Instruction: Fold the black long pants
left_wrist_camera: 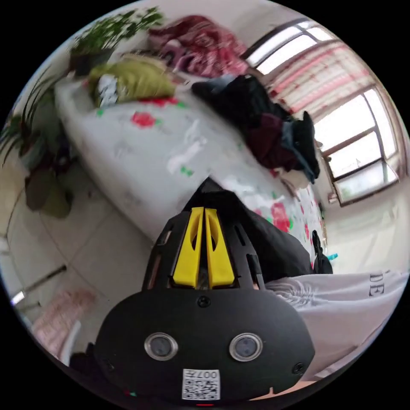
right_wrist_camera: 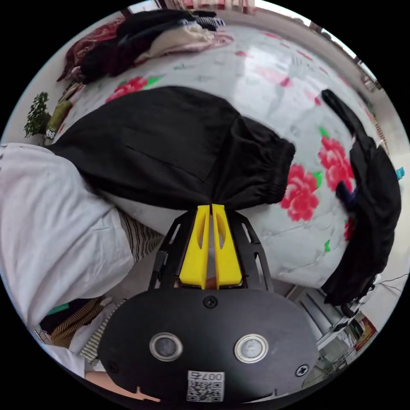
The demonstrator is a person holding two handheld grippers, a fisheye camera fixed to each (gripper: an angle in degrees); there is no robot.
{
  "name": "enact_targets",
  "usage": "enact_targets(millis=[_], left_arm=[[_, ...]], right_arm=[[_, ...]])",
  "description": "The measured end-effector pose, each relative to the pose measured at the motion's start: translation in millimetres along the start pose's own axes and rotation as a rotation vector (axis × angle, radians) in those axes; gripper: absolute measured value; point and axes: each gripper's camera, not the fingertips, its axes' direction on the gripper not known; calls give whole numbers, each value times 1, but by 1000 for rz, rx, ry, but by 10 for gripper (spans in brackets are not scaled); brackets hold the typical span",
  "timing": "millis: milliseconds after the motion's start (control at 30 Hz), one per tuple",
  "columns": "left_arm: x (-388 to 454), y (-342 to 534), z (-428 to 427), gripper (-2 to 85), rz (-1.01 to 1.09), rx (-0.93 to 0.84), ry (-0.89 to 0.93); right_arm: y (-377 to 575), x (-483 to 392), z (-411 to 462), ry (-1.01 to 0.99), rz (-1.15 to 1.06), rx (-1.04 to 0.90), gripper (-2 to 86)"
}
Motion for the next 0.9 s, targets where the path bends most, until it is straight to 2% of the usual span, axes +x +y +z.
enact_targets(millis=[100,233,333,400,500,567,700,800,900], left_arm=[[-9,7,4,14,-87,15,3],[16,1,-15,62,-18,44,17],[30,8,-27,67,5,50,35],[35,20,-31,67,-9,70,50],[46,40,-33,65,-44,90,64],[58,50,-33,64,-36,98,59],[87,70,-31,61,-23,108,59],[108,89,-21,53,-23,102,55],[133,114,-3,16,-20,93,73]], right_arm=[[10,12,29,-45,19,-71,6],[22,33,-1,-112,-27,-53,32],[43,55,-40,-167,-39,9,52],[62,78,-64,-185,14,85,64],[98,132,-90,-237,214,280,86],[116,175,-83,-348,388,369,108],[113,206,-55,-445,508,365,133],[95,216,-31,-493,561,291,129],[84,219,-42,-367,591,223,100]])
